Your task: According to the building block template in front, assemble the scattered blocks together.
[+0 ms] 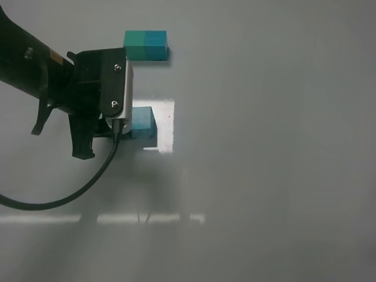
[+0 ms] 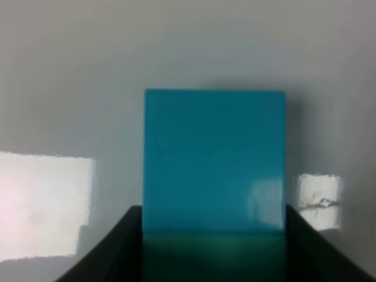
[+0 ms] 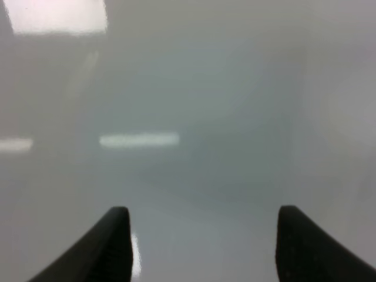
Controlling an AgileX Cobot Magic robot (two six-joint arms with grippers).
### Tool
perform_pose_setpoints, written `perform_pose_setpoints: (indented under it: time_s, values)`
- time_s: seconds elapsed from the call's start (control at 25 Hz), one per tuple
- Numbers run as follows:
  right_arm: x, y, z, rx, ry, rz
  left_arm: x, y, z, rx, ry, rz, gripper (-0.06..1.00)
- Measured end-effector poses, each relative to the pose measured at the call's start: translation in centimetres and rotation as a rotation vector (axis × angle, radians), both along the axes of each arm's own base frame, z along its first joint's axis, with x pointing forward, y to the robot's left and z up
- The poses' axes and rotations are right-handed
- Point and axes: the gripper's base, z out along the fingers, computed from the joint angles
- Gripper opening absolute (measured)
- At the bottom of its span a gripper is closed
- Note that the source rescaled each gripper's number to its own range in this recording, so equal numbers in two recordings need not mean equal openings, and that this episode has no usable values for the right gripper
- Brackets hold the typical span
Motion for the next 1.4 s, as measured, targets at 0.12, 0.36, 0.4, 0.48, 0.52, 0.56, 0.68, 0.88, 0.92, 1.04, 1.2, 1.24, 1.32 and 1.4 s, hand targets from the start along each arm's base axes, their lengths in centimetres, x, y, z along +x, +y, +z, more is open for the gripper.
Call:
perform_pose_setpoints:
  time_s: [0.12,0.36,0.4,0.48,0.52,0.56,0.68,0.88,0.92,1.04,1.2,1.24,1.32,1.4]
  values:
    - [0.0,0.0,0.0,0.000,0.000,0.000,0.0,-0.1,0.1,-0.009,0.006,0.001,0.30]
    - [0.0,0.0,0.0,0.000,0.000,0.000,-0.1,-0.1,0.2,-0.023,0.018,0.011,0.96]
    - [0.0,0.0,0.0,0.000,0.000,0.000,-0.3,0.0,0.5,-0.029,0.015,0.012,0.98]
    - [0.0,0.0,0.0,0.000,0.000,0.000,-1.1,0.0,1.4,-0.039,-0.003,-0.001,1.00]
    - [0.0,0.0,0.0,0.000,0.000,0.000,-1.6,-0.1,2.0,-0.044,-0.020,-0.011,1.00]
    - [0.0,0.0,0.0,0.000,0.000,0.000,-2.1,0.0,2.8,-0.049,-0.043,-0.018,1.00]
    - [0.0,0.0,0.0,0.000,0.000,0.000,-4.1,0.7,5.3,-0.063,-0.098,-0.025,1.00]
    - [0.0,0.0,0.0,0.000,0.000,0.000,-6.9,3.6,8.1,-0.030,-0.162,0.069,0.99]
    - [0.0,0.0,0.0,0.000,0.000,0.000,-7.4,4.4,8.5,-0.006,-0.174,0.094,0.99]
    - [0.0,0.0,0.0,0.000,0.000,0.000,-8.9,6.5,9.2,0.035,-0.171,0.185,0.96]
    - [0.0,0.0,0.0,0.000,0.000,0.000,-10.8,9.7,9.8,0.056,-0.123,0.369,0.90]
    - [0.0,0.0,0.0,0.000,0.000,0.000,-11.2,10.5,9.9,0.059,-0.115,0.413,0.87]
    - [0.0,0.0,0.0,0.000,0.000,0.000,-12.1,11.9,10.3,0.039,-0.119,0.497,0.83]
    - [0.0,0.0,0.0,0.000,0.000,0.000,-12.9,13.1,10.4,0.004,-0.127,0.582,0.80]
